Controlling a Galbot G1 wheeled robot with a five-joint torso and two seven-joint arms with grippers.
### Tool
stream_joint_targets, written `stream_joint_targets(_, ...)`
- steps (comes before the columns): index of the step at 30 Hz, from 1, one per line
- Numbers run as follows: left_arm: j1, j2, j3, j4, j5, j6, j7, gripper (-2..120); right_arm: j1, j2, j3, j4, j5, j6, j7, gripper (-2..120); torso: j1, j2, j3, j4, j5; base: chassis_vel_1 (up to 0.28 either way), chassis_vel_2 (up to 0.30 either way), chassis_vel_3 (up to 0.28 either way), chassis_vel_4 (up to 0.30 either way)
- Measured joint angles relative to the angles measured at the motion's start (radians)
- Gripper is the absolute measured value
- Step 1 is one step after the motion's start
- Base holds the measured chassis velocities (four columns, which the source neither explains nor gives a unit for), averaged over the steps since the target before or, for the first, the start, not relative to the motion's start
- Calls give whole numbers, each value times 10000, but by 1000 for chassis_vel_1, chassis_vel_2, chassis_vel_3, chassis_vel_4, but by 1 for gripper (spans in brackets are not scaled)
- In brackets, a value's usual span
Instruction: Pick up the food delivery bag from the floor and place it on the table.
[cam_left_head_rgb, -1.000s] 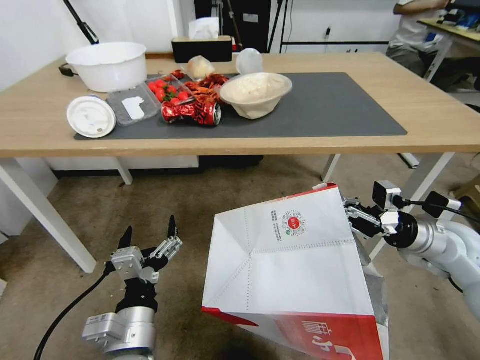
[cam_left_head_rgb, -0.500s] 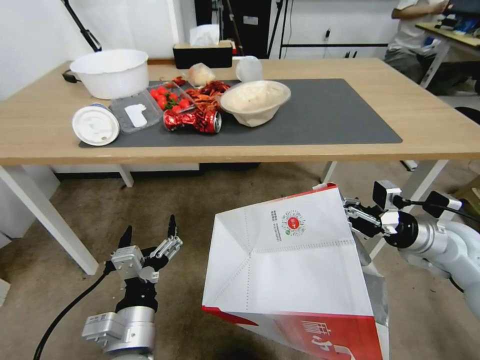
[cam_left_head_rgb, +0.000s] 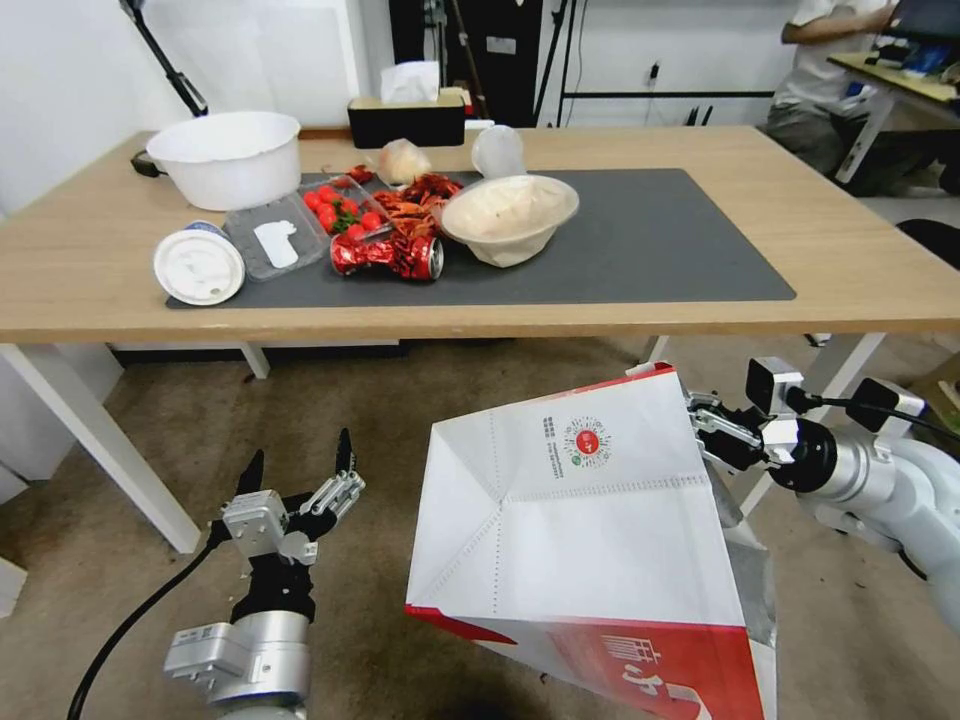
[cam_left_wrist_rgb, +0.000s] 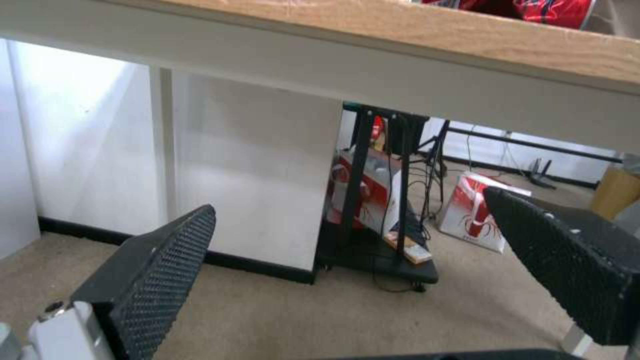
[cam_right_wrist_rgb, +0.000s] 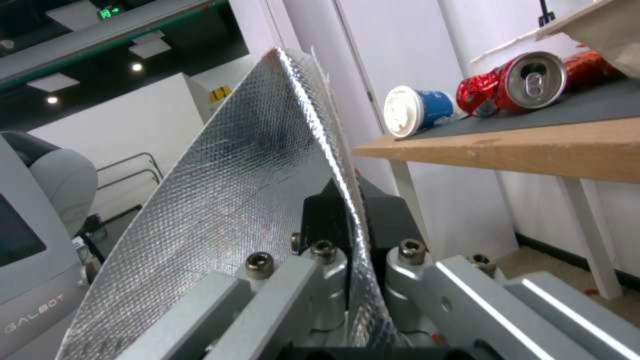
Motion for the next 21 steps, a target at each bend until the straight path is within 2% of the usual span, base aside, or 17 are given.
stream_joint_targets(21, -23, 29, 8, 0, -32, 73, -2, 100, 0, -37, 6, -49, -9, 17, -7, 0, 323, 877, 551, -1, 0, 0, 0, 0, 0)
